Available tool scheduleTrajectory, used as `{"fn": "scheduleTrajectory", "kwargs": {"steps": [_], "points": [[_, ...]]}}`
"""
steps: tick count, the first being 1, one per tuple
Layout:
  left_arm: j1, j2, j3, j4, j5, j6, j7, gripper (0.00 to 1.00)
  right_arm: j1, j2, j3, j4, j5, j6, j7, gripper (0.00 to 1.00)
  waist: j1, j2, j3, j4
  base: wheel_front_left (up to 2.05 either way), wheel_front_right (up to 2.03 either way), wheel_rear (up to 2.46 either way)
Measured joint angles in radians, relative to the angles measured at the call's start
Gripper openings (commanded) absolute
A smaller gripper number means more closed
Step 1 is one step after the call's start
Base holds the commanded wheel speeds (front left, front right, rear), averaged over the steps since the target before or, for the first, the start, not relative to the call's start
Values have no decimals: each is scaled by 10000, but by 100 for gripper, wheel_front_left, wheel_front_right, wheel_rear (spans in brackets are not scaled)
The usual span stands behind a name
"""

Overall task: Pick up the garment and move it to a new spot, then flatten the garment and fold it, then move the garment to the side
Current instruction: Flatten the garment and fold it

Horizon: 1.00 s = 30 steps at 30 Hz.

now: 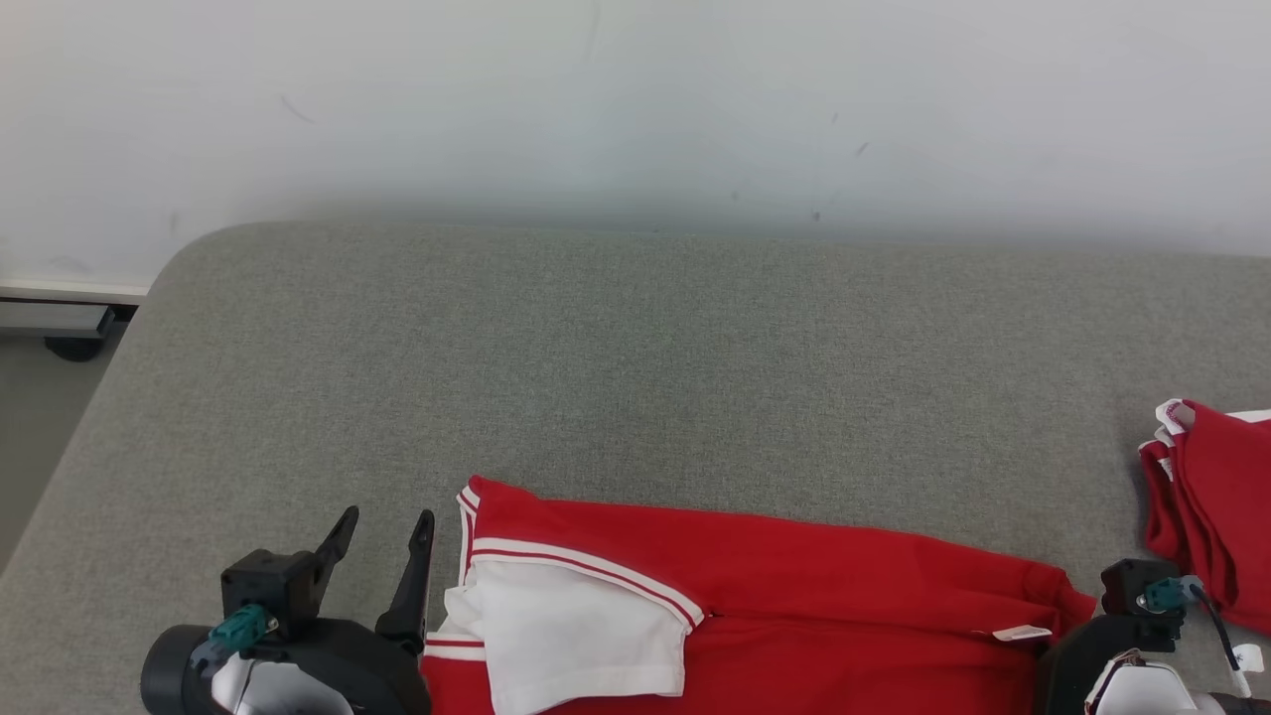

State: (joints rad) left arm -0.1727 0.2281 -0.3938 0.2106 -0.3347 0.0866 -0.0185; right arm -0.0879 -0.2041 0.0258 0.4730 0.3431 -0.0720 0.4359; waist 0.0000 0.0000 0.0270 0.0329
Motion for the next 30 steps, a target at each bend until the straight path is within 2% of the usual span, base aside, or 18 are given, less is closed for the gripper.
{"fn": "scheduleTrajectory", "kwargs": {"steps": [6, 11, 16, 23, 27, 28, 30], "points": [[0, 0, -2, 56, -2, 0, -13, 100, -11, -15, -221, -174, 92, -33, 56, 0, 0, 0, -7, -13, 0, 0, 0], [1, 4, 2, 113, -4, -2, -58, 100, 246, -602, -702, -504, -2, -293, 132, 0, 0, 1, -51, -58, 0, 0, 0], [2, 2, -6, 251, -4, -4, -58, 100, 343, -593, -683, -1212, -82, -349, 142, 0, 1, 0, -126, -121, 0, 0, 0], [19, -23, -75, 353, -17, -81, -88, 100, 302, -272, 479, -2677, -717, -290, 276, 0, 0, 1, -337, -190, 0, 0, 0], [24, -48, -109, 357, -17, -88, -86, 100, 22, 77, 1476, -3338, -963, 123, 545, 0, 0, 1, -413, -202, 0, 0, 0], [24, -48, -109, 357, -17, -88, -86, 100, 22, 77, 1476, -3338, -963, 123, 545, 0, 0, 1, -413, -202, 0, 0, 0], [23, -54, -138, 368, -17, -90, -86, 100, -295, 418, 2056, -3611, -1099, 303, 779, 0, 0, 0, -455, -186, 0, 0, 0]]}}
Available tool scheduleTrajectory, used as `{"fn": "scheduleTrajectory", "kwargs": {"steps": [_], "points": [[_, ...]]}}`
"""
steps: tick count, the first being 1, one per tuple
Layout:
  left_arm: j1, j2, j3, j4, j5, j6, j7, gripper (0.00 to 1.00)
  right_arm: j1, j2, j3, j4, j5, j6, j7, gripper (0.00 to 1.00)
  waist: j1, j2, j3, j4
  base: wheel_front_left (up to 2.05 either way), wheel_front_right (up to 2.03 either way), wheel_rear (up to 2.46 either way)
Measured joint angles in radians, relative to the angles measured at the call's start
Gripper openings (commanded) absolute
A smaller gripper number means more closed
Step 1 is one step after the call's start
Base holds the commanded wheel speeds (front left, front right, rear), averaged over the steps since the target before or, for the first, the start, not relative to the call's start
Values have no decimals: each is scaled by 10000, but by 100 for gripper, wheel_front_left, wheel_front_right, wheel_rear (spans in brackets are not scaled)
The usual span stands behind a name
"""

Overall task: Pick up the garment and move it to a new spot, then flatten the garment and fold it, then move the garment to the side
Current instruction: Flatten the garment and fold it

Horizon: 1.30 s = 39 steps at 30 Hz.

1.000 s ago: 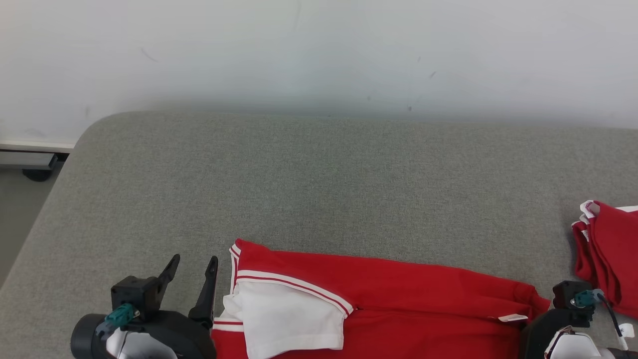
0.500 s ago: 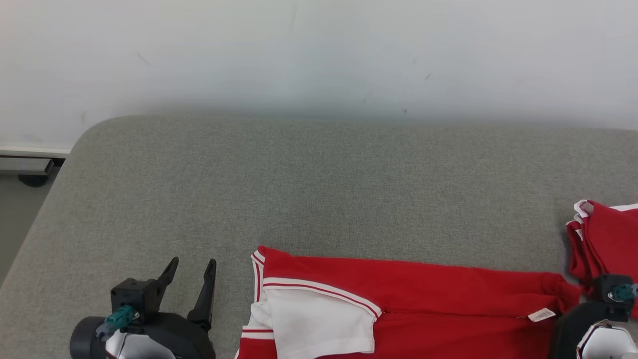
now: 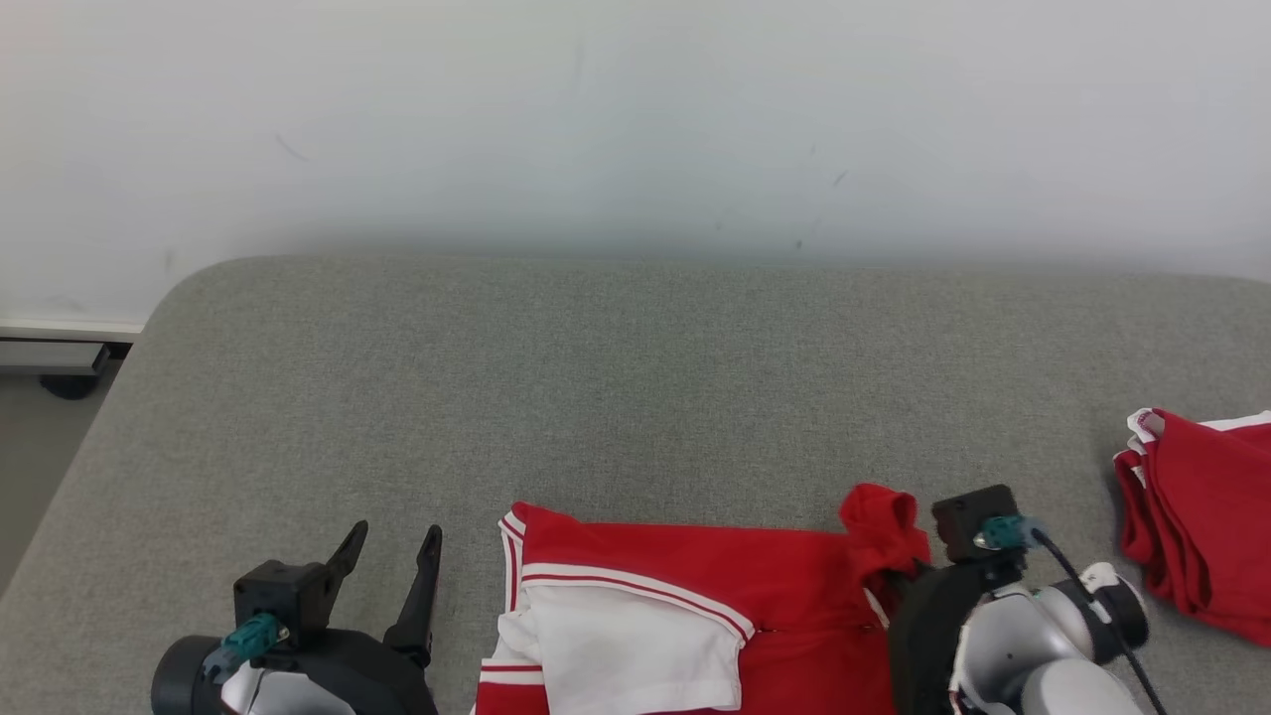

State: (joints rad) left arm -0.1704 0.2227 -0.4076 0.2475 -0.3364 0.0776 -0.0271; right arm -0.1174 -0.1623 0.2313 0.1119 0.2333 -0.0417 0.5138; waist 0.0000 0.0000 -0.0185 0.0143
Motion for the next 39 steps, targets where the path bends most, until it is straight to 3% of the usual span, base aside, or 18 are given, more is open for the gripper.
{"fn": "scheduleTrajectory", "kwargs": {"steps": [10, 29, 39], "points": [[-17, -75, -247, 75, 2, -163, 46, 100, -907, 966, 953, 362, 12, 123, 604, 0, 0, 1, -69, 220, 0, 0, 0], [-451, -165, -326, 219, 94, -169, 77, 100, -2391, 1011, 1528, 1996, 581, -420, 826, 0, 0, 0, -15, 1364, 0, 0, 0], [-456, -194, -366, 293, 96, -178, 94, 100, -2893, 1007, 2725, 2397, 1661, -734, 476, 0, 0, 0, -6, 2129, 0, 0, 0]]}}
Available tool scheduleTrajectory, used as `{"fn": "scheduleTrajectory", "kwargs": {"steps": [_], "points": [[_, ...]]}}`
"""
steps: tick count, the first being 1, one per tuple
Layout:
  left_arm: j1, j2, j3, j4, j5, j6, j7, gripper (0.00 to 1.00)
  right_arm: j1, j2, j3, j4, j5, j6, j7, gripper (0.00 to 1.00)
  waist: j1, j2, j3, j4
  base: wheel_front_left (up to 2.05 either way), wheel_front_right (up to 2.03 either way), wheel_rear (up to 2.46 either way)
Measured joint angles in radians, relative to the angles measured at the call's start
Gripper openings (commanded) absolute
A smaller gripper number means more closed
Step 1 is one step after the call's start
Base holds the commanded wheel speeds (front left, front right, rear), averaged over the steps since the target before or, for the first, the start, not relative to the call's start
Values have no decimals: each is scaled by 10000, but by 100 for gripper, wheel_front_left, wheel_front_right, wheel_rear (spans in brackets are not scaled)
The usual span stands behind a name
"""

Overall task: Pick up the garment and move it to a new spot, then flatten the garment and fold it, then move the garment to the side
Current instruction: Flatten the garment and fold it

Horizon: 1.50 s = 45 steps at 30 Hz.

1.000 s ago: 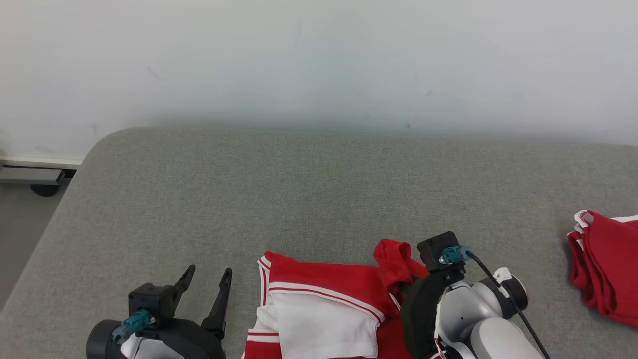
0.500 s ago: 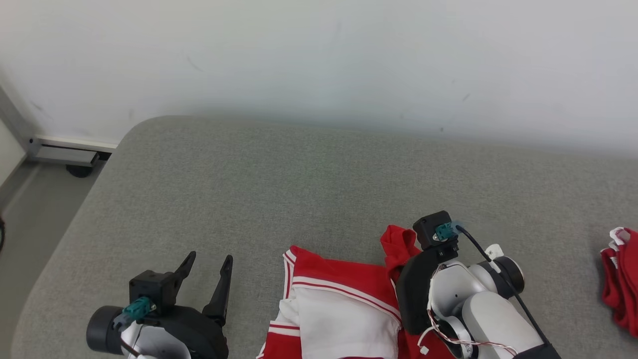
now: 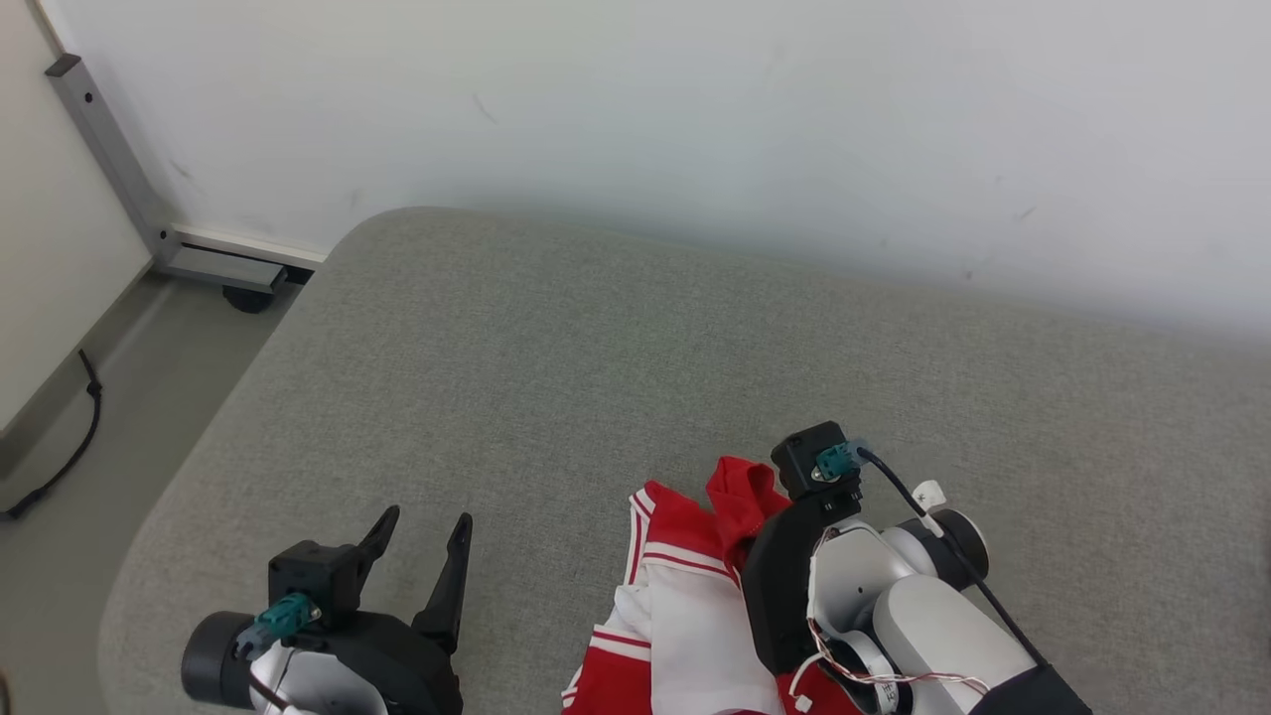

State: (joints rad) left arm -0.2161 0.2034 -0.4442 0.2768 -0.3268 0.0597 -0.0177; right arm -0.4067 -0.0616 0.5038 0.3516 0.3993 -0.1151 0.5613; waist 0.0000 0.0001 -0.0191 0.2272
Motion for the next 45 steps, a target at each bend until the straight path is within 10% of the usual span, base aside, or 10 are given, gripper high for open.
{"fn": "scheduleTrajectory", "kwargs": {"steps": [39, 41, 45], "points": [[-216, -355, -466, 362, 8, -249, 10, 100, -1008, -8, 1141, 2941, 2263, -96, -1939, 0, 0, 0, 84, 1403, 0, 0, 0], [-215, -353, -456, 376, 8, -247, 8, 100, -1055, 0, 1289, 3010, 2382, -96, -2113, 100, 0, 0, 44, 1427, 0, 0, 0], [-208, -343, -414, 408, 6, -242, -6, 100, -1228, -2, 1394, 2993, 2696, -96, -2328, 100, 0, 0, 3, 1418, 0, 0, 0]]}}
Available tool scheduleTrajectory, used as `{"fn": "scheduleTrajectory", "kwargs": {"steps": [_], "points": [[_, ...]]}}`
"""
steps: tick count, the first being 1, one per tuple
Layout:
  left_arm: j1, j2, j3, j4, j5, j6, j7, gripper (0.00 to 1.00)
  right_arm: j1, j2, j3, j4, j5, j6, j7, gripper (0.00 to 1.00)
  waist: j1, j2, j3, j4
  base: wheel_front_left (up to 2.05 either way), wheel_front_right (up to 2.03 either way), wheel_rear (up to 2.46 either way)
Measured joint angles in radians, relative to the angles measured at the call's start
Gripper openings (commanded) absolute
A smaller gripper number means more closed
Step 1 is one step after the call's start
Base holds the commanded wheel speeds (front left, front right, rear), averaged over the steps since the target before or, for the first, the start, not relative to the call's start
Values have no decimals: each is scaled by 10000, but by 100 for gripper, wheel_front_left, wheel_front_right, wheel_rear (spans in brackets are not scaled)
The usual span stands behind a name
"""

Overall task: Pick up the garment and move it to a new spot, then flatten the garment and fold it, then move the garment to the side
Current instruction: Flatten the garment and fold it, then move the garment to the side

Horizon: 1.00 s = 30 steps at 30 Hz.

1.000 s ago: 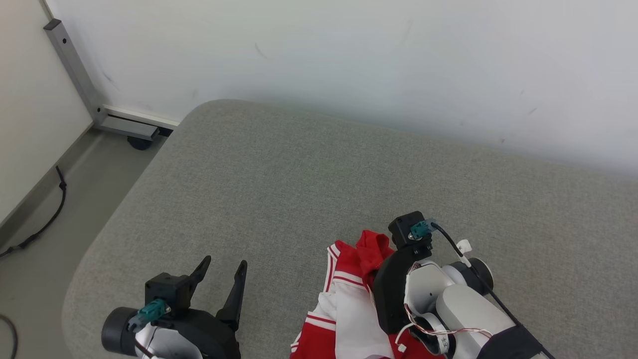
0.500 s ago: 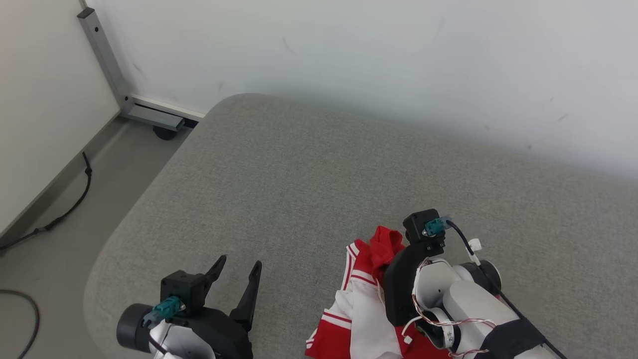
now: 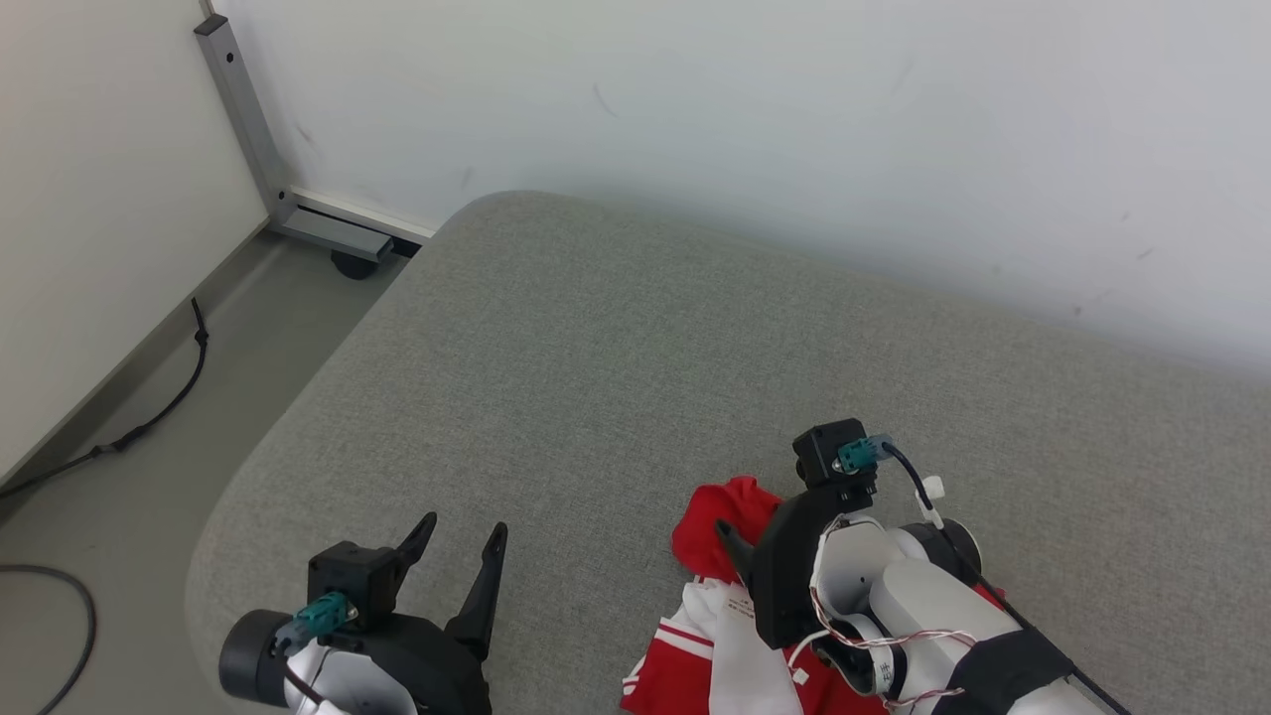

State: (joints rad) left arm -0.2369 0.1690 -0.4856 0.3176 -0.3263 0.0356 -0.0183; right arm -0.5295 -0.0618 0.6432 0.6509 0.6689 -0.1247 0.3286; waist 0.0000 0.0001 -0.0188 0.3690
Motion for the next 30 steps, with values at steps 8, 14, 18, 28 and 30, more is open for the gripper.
{"fn": "scheduleTrajectory", "kwargs": {"steps": [8, 14, 18, 28, 30], "points": [[68, 190, 165, -21, -4, 84, -59, 100, -351, 6, 186, -359, 510, 0, -665, 100, 0, -1, -115, -258, 0, 0, 0], [148, 316, 311, -136, -17, 174, -102, 100, -512, 8, -213, -322, 226, 0, -1016, 100, 0, 0, -155, -591, 0, 0, 0], [349, 357, 391, -180, -63, 244, -167, 100, -453, -10, -625, -38, -244, 0, -1097, 100, 0, 0, -174, -857, 0, 0, 0], [452, 431, 546, -433, -75, 353, -192, 100, 878, -882, -1680, -21, -1095, 0, -1131, 100, 0, 0, -306, -1489, 0, 0, 0], [546, 483, 556, -464, -79, 360, -194, 100, 1197, -888, -1887, -102, -1256, 0, -1131, 100, 0, 0, -329, -1626, 0, 0, 0]]}}
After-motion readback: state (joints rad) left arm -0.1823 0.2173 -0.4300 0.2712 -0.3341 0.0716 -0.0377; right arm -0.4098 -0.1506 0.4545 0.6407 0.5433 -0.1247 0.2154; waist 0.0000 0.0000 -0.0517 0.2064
